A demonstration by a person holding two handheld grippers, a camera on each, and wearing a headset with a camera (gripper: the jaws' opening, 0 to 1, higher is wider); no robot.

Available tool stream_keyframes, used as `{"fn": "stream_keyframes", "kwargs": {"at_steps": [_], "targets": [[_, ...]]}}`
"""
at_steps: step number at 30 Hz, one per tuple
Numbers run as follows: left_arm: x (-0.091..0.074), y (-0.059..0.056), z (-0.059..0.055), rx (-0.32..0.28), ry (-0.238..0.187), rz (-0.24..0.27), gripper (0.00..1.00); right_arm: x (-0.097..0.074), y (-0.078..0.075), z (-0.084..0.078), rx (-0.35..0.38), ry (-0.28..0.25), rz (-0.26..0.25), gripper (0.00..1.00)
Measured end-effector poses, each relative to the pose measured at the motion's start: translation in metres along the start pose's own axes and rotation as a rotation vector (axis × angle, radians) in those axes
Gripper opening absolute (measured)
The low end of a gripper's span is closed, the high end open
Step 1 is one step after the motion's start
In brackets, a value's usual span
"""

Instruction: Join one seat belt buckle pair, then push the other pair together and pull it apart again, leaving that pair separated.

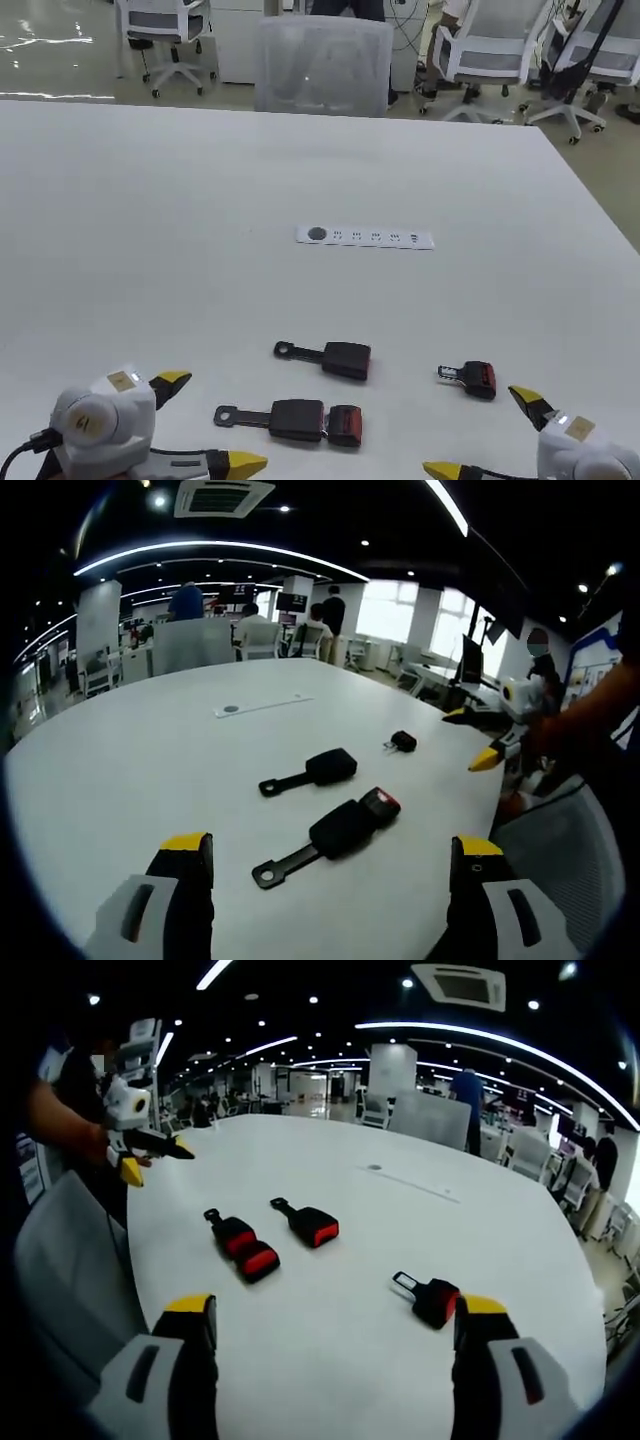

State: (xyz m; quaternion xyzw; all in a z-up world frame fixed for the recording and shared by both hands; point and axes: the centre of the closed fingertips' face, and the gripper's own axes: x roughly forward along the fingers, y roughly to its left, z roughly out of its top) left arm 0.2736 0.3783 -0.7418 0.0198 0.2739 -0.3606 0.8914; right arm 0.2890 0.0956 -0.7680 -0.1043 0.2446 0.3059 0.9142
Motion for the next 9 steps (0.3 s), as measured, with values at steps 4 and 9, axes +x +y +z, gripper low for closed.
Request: {"fn": "stream_keyframes", "kwargs": {"at_steps": [4,9], "targets": [[-0.005,-0.002,0.002,-0.001,-0.016,-0.001,1.0,-0.011,0.0,-0.001,0.018,-0.019,-0.015,1.0],[-0.007,-0.006,-0.005,0.003,-0.007,-0.011,1.0,-0.02,0.0,-0.008,0.035,-0.016,-0.032,1.0]]}}
